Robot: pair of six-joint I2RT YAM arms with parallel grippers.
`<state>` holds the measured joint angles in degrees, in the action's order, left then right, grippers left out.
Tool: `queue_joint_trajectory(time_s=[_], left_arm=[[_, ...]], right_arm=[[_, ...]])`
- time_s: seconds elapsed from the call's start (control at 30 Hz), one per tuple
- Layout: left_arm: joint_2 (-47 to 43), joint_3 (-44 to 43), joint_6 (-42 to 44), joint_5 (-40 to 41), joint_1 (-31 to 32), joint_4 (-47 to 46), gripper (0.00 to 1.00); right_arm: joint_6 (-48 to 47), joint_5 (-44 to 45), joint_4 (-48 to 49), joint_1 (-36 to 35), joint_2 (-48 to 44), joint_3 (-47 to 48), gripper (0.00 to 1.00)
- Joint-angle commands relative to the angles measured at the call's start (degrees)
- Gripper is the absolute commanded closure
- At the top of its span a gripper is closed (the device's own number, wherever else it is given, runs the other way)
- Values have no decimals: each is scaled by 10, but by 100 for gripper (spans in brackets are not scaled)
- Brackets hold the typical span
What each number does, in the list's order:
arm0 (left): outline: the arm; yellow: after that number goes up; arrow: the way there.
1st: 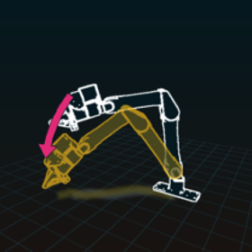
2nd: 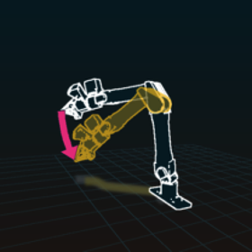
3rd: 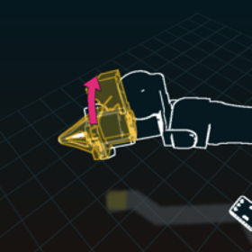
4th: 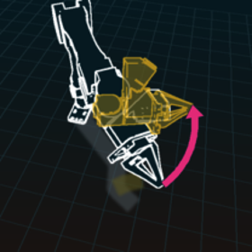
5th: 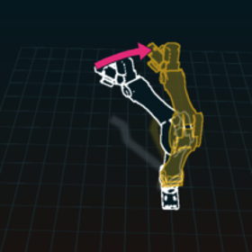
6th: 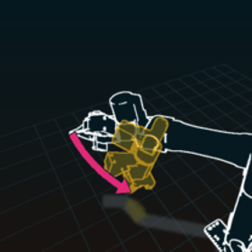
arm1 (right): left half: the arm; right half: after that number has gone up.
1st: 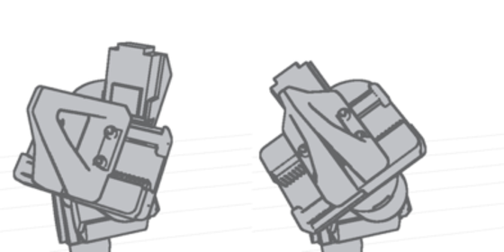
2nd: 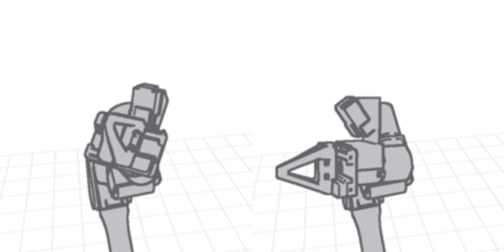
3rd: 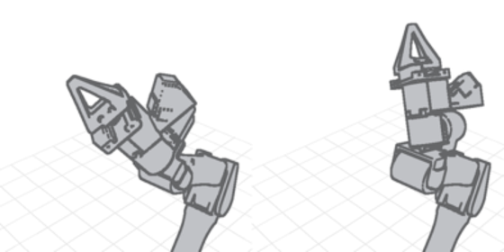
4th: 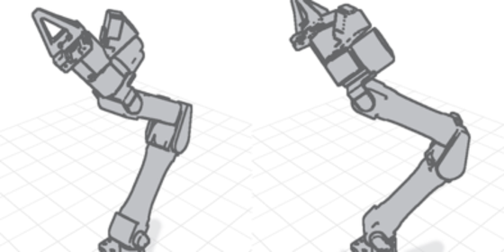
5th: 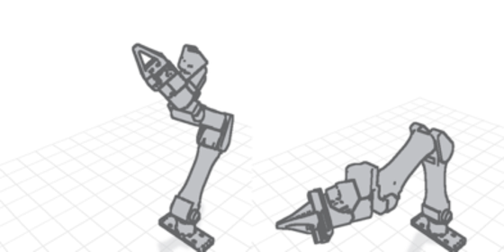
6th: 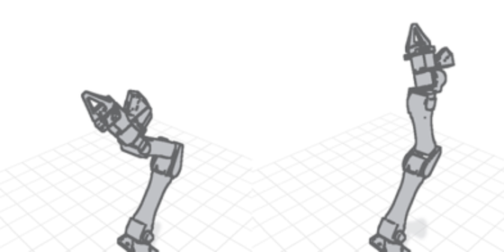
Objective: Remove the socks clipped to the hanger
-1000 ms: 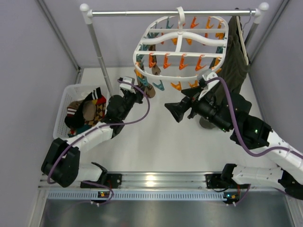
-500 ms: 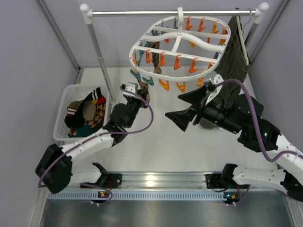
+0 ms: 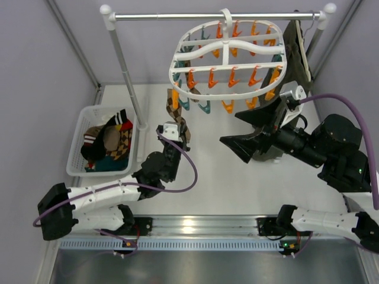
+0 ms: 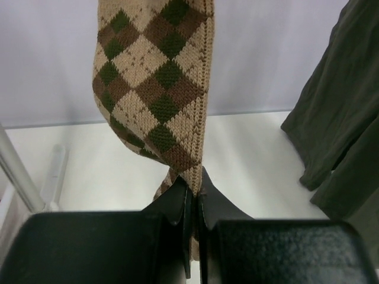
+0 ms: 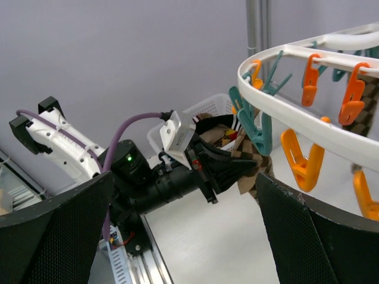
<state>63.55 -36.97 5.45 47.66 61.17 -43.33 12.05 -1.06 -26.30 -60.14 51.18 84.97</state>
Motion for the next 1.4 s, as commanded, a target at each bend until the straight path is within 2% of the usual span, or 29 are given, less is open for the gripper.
queue_joint_trajectory(time_s=[0.0,0.2,0.4,0.53,0.73,0.93,1.17,1.3,1.37], left_arm=[[10,-13,34,92,32,-33,100],[46,-51,51,131,78,-33,100],[113,-122,81,143,123,-33,100],[190,-182,105,161,137,-33,100],[260,-241,120,151,147,-33,100],[301,-269,125,146,151,-33,100],[300,-255,116,148,151,-33,100],[287,-238,105,143,151,-33,100],[280,-231,104,144,151,-33,100]], right_arm=[[-13,52,-44,5,8,42,1],[-34,141,-127,5,55,111,0],[-33,148,-144,5,71,133,1],[-20,170,-169,5,85,149,10],[-13,207,-227,5,126,216,15],[-13,151,-230,5,155,240,24],[0,35,-170,5,205,220,28],[11,13,-122,5,229,202,30],[14,30,-111,4,244,203,32]])
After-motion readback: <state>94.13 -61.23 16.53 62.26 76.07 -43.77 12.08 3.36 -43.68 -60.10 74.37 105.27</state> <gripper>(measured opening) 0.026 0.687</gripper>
